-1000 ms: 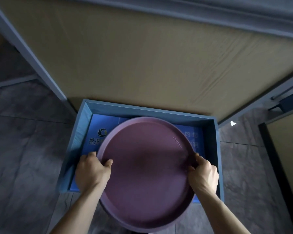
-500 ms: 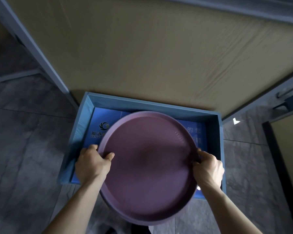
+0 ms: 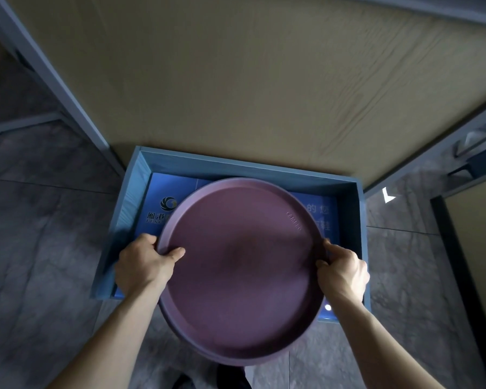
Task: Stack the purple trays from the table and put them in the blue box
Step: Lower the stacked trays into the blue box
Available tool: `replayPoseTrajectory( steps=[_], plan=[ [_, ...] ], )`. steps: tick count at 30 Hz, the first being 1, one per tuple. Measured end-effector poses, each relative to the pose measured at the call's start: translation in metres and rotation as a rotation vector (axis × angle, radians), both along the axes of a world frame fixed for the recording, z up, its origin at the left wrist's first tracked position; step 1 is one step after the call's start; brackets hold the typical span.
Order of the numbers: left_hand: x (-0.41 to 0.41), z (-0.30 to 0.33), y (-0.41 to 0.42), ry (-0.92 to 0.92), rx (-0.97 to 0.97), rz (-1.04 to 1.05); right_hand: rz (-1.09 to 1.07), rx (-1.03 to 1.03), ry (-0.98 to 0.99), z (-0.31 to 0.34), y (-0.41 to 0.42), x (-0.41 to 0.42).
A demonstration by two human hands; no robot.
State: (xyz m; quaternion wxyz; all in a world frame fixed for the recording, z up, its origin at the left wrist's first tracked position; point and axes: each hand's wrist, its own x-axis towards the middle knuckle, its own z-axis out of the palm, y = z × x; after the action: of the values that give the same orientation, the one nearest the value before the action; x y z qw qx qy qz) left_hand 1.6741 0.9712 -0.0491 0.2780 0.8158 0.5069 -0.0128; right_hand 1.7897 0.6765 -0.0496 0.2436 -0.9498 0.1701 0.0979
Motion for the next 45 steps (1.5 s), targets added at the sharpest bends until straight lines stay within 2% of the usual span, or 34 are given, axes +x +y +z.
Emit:
replayPoseTrajectory(
  steps=[4,11,16,20,33,38,45],
  plan=[
    [-0.002,-0.006,0.007,-0.071,0.027,0.01,-0.007,0.0,0.004,-0.001,-0.001,0.002],
    [-0.004,-0.014,0.021,-0.134,-0.06,0.041,-0.101,0.08,0.004,-0.002,-0.007,0.004],
    [-0.001,-0.014,0.019,-0.12,-0.02,0.022,-0.141,0.074,0.061,0.001,-0.009,0.012],
    [-0.001,-0.016,0.019,-0.098,-0.015,0.039,-0.109,0.012,0.042,0.0,-0.006,0.006],
    [-0.003,-0.011,0.018,-0.078,-0.001,0.029,-0.083,0.002,0.081,-0.003,-0.012,0.008],
    [-0.006,-0.018,0.011,0.013,-0.012,-0.048,-0.108,0.027,0.095,-0.007,-0.011,0.005],
    [-0.009,-0.032,0.019,-0.053,-0.08,0.014,-0.115,0.041,0.061,-0.012,-0.012,0.002]
  ],
)
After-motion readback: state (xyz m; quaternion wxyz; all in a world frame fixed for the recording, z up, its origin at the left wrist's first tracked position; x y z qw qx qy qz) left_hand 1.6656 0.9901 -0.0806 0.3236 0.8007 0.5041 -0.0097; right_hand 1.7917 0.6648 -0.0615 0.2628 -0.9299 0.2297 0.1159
